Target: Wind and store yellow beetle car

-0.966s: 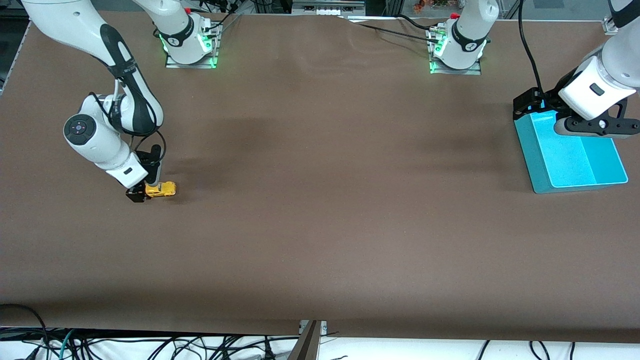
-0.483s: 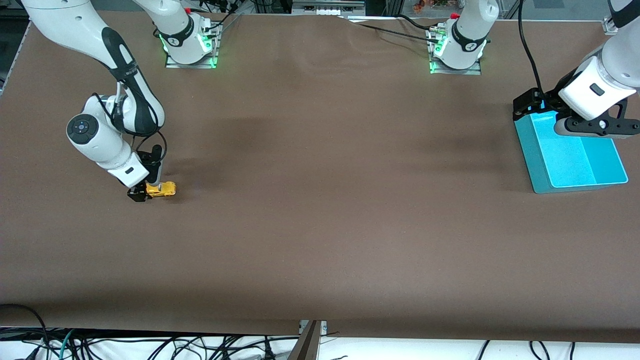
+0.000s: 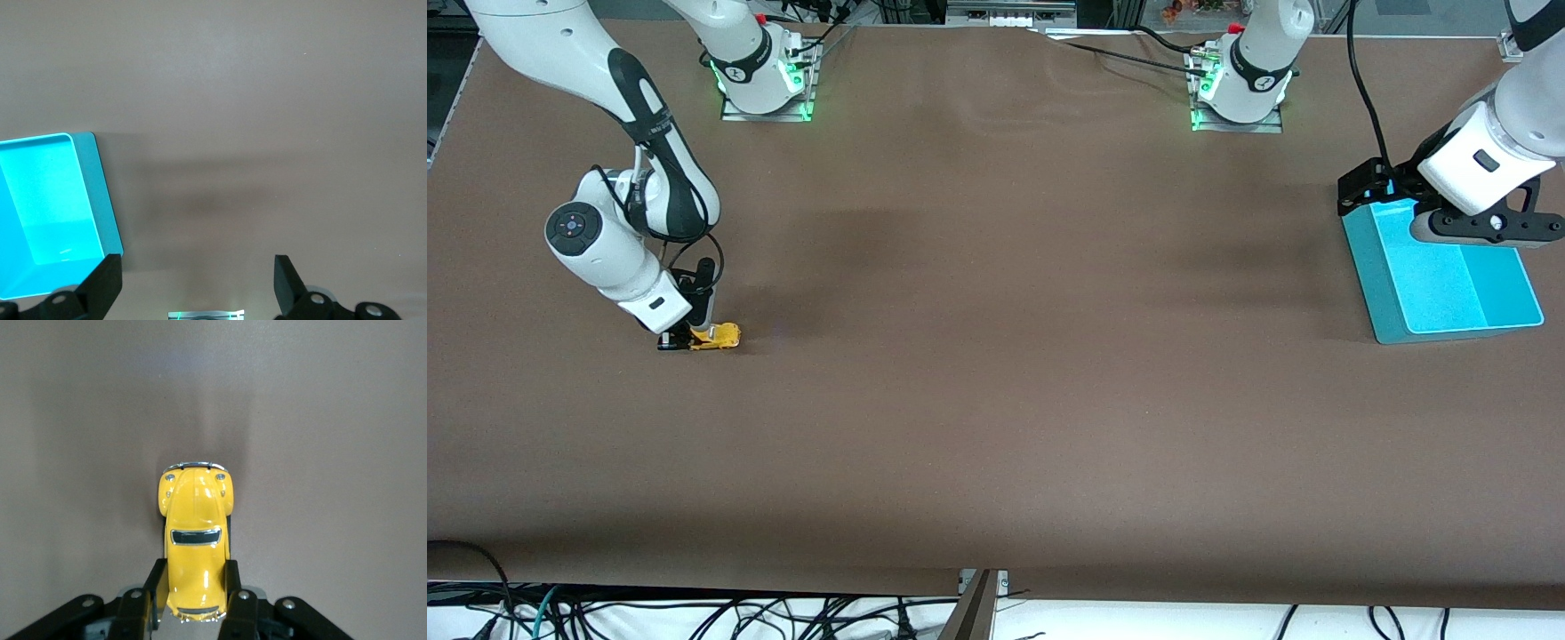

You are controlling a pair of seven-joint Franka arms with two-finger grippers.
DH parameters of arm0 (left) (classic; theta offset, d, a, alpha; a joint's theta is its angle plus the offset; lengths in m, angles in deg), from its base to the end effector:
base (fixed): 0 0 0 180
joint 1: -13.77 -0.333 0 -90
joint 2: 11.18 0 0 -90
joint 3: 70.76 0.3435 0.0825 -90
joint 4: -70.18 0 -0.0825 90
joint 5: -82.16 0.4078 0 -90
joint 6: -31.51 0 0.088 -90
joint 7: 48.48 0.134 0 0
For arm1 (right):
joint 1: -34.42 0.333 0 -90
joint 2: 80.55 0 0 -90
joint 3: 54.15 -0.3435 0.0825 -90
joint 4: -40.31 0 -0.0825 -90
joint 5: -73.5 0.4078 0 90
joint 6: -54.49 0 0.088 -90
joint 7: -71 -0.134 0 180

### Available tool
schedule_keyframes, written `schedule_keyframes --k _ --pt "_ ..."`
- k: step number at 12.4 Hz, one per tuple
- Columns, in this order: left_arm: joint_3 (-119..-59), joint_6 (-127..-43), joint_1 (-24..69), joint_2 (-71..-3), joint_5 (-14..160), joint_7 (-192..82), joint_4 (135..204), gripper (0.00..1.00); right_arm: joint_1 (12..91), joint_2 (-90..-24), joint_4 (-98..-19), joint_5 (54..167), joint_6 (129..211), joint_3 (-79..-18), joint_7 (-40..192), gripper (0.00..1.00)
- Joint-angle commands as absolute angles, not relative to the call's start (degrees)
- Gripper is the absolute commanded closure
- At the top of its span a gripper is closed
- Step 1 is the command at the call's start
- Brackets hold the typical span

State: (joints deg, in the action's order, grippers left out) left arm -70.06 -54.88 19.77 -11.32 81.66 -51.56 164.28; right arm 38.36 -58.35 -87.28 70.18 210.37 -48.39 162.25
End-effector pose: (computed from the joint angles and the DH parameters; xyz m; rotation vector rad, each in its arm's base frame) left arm 0.5625 -0.0534 0.5837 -3.1323 0.0606 0.2154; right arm 0.5843 -0.0183 0.1861 2.0798 2.1889 0.0413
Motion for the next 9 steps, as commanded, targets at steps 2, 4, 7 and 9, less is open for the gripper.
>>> schedule_keyframes --k 2,4,7,9 --pt "-70.41 -55.06 19.4 -11.35 81.55 -50.77 164.04 0.0 38.02 -58.05 -88.36 70.25 211.64 -48.88 163.28 0.92" --pt "-70.41 -55.06 19.4 -11.26 81.37 -50.86 164.04 0.0 37.93 -56.74 -88.28 70.25 211.64 -48.88 163.28 0.92" --pt "-70.32 -54.88 19.4 -11.0 81.46 -50.68 163.96 0.0 35.92 -54.81 -88.01 70.17 211.99 -48.79 163.37 0.92" --pt "-70.4 -54.88 19.4 -11.0 81.46 -50.77 163.96 0.0 32.15 -53.66 -87.49 70.08 212.08 -48.79 166.25 0.92"
